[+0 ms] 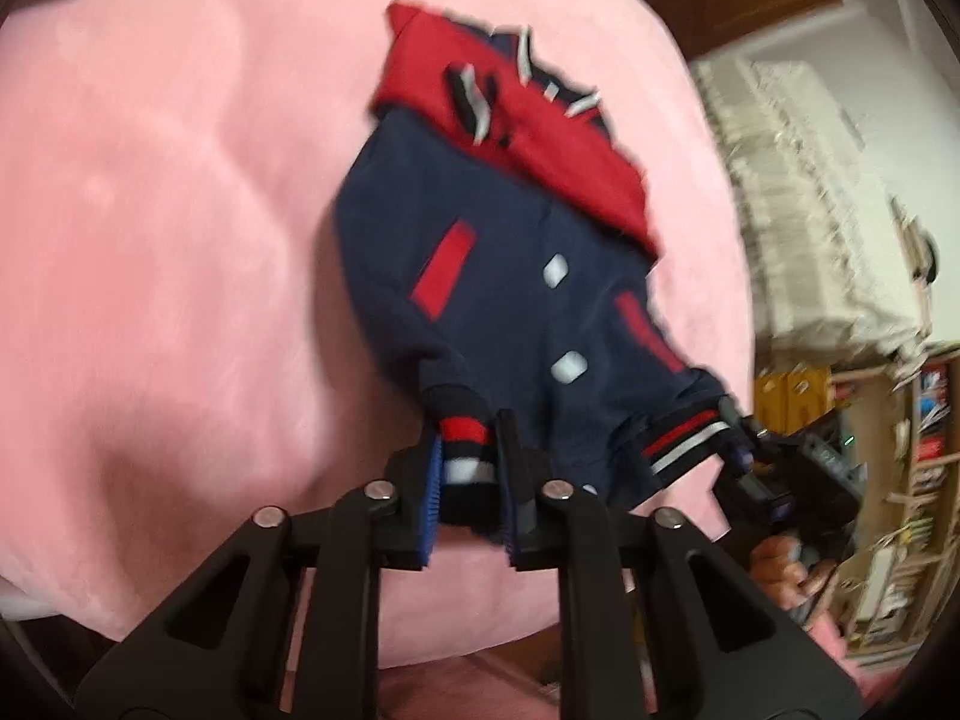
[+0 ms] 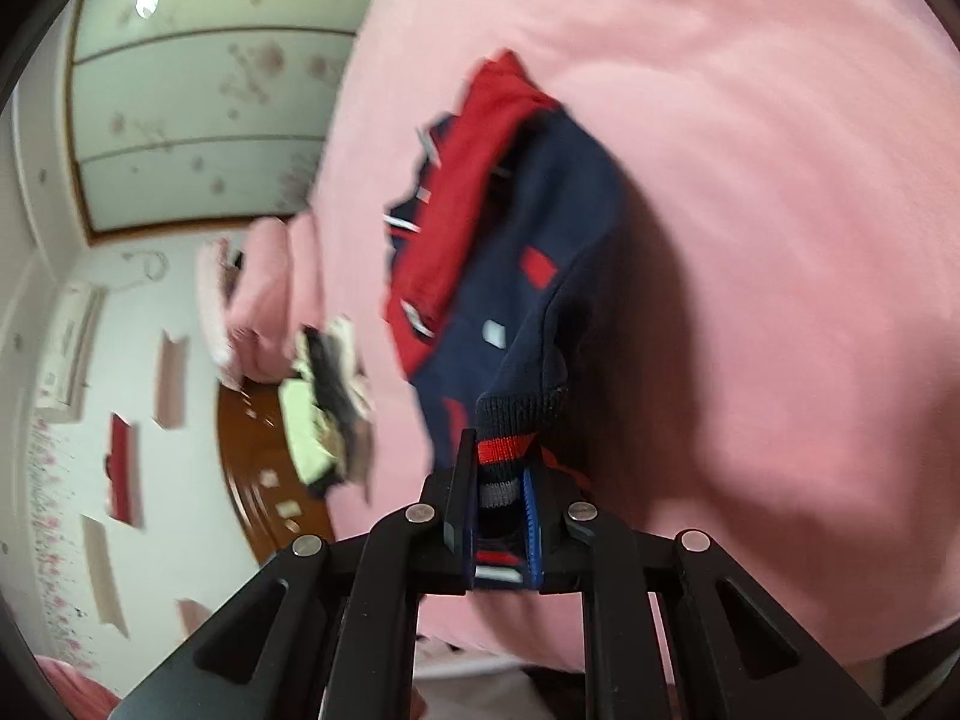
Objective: Fold large clothes
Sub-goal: 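Grasp the hem with both grippers and lift it toward the collar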
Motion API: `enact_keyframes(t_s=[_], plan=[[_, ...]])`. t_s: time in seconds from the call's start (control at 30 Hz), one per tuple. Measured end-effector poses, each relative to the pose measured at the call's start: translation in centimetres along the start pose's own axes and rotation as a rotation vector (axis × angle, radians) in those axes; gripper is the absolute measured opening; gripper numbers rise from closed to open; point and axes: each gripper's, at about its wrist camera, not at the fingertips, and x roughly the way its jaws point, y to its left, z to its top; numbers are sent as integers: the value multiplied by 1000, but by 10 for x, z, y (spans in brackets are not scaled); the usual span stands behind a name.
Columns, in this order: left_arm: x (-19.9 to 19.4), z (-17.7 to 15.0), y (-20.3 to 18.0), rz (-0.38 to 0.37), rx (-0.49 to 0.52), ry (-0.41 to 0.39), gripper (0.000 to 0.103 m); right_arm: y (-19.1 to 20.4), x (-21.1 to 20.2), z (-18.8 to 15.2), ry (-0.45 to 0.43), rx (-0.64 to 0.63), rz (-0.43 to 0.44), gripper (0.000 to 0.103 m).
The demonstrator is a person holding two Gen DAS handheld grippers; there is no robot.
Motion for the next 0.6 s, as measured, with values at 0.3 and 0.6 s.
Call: enact_keyframes(t_s=[0.3, 0.6], plan=[[-35, 87, -9, -181, -118, -134, 4, 85, 24, 44, -163, -8, 164, 12], [-25, 179, -6, -32, -211, -249, 4, 115, 34, 136, -216, 4, 19, 12]])
